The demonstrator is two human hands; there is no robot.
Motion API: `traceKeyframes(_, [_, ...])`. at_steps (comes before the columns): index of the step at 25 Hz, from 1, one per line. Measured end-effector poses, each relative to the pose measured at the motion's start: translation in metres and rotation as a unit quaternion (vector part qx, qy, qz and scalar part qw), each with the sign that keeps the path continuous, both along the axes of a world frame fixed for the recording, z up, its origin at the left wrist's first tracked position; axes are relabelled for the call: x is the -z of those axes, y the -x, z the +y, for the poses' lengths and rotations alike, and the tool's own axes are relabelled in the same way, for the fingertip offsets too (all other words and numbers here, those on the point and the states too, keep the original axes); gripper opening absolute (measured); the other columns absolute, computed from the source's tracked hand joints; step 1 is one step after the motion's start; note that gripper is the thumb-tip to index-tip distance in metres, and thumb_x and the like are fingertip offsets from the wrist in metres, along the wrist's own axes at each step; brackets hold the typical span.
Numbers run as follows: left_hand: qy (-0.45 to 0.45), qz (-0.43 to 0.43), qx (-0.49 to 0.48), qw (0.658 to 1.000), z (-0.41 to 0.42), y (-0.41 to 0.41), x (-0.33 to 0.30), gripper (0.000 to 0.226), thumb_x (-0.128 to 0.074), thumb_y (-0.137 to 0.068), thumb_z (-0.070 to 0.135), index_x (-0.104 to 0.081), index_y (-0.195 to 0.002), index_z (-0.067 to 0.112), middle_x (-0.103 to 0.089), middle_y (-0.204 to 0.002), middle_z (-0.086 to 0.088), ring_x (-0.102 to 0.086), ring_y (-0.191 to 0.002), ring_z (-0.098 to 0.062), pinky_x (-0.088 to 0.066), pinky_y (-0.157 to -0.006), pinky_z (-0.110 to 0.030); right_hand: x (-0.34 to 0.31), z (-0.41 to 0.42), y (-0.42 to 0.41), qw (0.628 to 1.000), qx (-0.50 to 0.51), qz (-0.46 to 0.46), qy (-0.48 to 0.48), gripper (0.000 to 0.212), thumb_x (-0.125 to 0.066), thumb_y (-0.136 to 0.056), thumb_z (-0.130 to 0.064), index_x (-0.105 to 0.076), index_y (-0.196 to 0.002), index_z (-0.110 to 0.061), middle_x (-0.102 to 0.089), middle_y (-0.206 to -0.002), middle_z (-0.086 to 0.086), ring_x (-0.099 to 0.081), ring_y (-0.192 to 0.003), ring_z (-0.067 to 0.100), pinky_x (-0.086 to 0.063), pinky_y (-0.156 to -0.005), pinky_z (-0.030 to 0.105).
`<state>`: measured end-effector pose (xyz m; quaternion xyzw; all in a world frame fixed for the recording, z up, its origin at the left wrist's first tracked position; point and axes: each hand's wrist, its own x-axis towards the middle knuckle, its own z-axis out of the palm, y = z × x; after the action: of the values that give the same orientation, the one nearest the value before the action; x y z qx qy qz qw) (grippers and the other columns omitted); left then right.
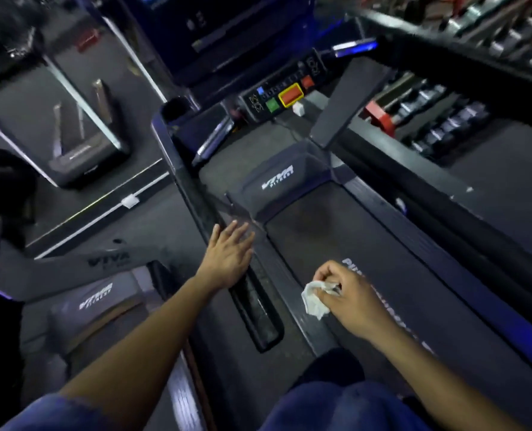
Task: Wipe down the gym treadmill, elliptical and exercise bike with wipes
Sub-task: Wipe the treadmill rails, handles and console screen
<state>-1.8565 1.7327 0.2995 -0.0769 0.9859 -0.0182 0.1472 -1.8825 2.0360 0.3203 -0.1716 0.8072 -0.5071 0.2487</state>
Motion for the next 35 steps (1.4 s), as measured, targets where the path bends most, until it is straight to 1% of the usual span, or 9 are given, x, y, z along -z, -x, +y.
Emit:
traceKeyframes(3, [-0.017, -0.050, -0.080, 0.995, 0.026, 0.011, -0.008, 0.073, -0.023, -0.098, 0.065, -0.027, -0.160, 0.027, -0.015, -0.170, -0.004, 0.000, -0.158, -0.025, 0.008, -0.122, -0.055, -0.029, 0.028, 0.016, 1.000, 0.016, -0.010, -0.008, 0.019, -0.073, -0.083, -0.010, -0.063, -0.080, -0.026, -0.070, -0.081, -0.013, -0.065, -0.074, 0.005, -0.050, -0.066, 0.027])
traceKeyframes(5, [-0.088, -0.045, -0.144, 0.985, 0.049, 0.022, -0.014, 0.070, -0.041, -0.101, 0.061, -0.026, -0.160, 0.028, -0.013, -0.170, -0.004, -0.003, -0.157, -0.024, 0.009, -0.122, -0.055, -0.037, 0.048, 0.027, 1.000, 0.022, -0.016, 0.001, 0.018, -0.076, -0.082, -0.007, -0.066, -0.080, -0.022, -0.072, -0.082, -0.011, -0.066, -0.076, 0.003, -0.048, -0.063, 0.017])
traceKeyframes(7, [-0.154, -0.022, -0.158, 0.975, 0.075, 0.034, -0.016, 0.068, -0.045, -0.101, 0.057, -0.028, -0.159, 0.027, -0.017, -0.169, -0.003, -0.011, -0.157, -0.022, 0.006, -0.122, -0.056, -0.041, 0.065, 0.043, 0.999, 0.034, -0.030, 0.003, 0.014, -0.078, -0.081, -0.008, -0.069, -0.080, -0.020, -0.072, -0.080, -0.012, -0.066, -0.073, 0.000, -0.047, -0.062, 0.014])
traceKeyframes(11, [-0.186, -0.007, -0.144, 0.972, 0.104, 0.032, -0.010, 0.061, -0.046, -0.104, 0.050, -0.031, -0.158, 0.027, -0.024, -0.167, -0.001, -0.017, -0.155, -0.019, 0.004, -0.122, -0.058, -0.038, 0.071, 0.075, 0.998, 0.038, -0.047, 0.001, 0.012, -0.078, -0.083, -0.011, -0.071, -0.081, -0.021, -0.073, -0.080, -0.008, -0.068, -0.076, 0.008, -0.050, -0.066, 0.023])
traceKeyframes(17, [-0.065, 0.144, -0.142, 0.977, 0.063, 0.011, 0.005, 0.057, -0.034, -0.100, 0.046, -0.049, -0.149, 0.021, -0.044, -0.156, -0.003, -0.026, -0.153, -0.024, -0.003, -0.124, -0.055, -0.030, 0.032, 0.130, 0.996, -0.060, -0.056, -0.025, 0.014, -0.070, -0.088, -0.010, -0.074, -0.085, -0.023, -0.074, -0.085, -0.010, -0.070, -0.081, 0.007, -0.053, -0.074, 0.030])
traceKeyframes(21, [-0.033, 0.140, -0.210, 0.967, 0.054, 0.010, 0.017, 0.054, -0.037, -0.104, 0.043, -0.041, -0.154, 0.021, -0.032, -0.164, -0.006, -0.014, -0.156, -0.025, 0.002, -0.127, -0.050, -0.028, -0.015, 0.173, 0.984, -0.162, -0.022, -0.067, 0.017, -0.068, -0.088, -0.013, -0.071, -0.091, -0.029, -0.072, -0.082, -0.016, -0.066, -0.077, 0.000, -0.050, -0.070, 0.023])
traceKeyframes(24, [-0.005, 0.134, -0.221, 0.966, 0.057, 0.017, 0.025, 0.056, -0.036, -0.102, 0.045, -0.044, -0.152, 0.021, -0.035, -0.162, -0.006, -0.019, -0.155, -0.025, -0.003, -0.124, -0.053, -0.028, -0.050, 0.202, 0.976, -0.210, -0.018, -0.063, 0.016, -0.071, -0.087, -0.013, -0.067, -0.090, -0.028, -0.070, -0.083, -0.018, -0.064, -0.075, 0.001, -0.047, -0.066, 0.016])
traceKeyframes(29, [-0.071, 0.184, -0.211, 0.957, 0.055, 0.079, 0.017, 0.059, -0.032, -0.100, 0.046, -0.045, -0.152, 0.021, -0.038, -0.161, -0.004, -0.025, -0.153, -0.023, -0.003, -0.126, -0.052, -0.036, -0.077, 0.258, 0.980, -0.195, -0.002, -0.030, 0.016, -0.071, -0.087, -0.012, -0.063, -0.087, -0.025, -0.069, -0.084, -0.012, -0.064, -0.074, 0.004, -0.044, -0.063, 0.014])
traceKeyframes(35, [-0.164, 0.231, -0.103, 0.954, 0.056, 0.229, 0.002, 0.060, -0.037, -0.099, 0.047, -0.045, -0.151, 0.020, -0.041, -0.159, -0.002, -0.033, -0.149, -0.020, -0.011, -0.125, -0.049, -0.035, -0.060, 0.363, 0.995, -0.098, 0.015, -0.004, 0.017, -0.071, -0.087, -0.012, -0.063, -0.088, -0.027, -0.070, -0.083, -0.009, -0.067, -0.078, 0.012, -0.052, -0.071, 0.032])
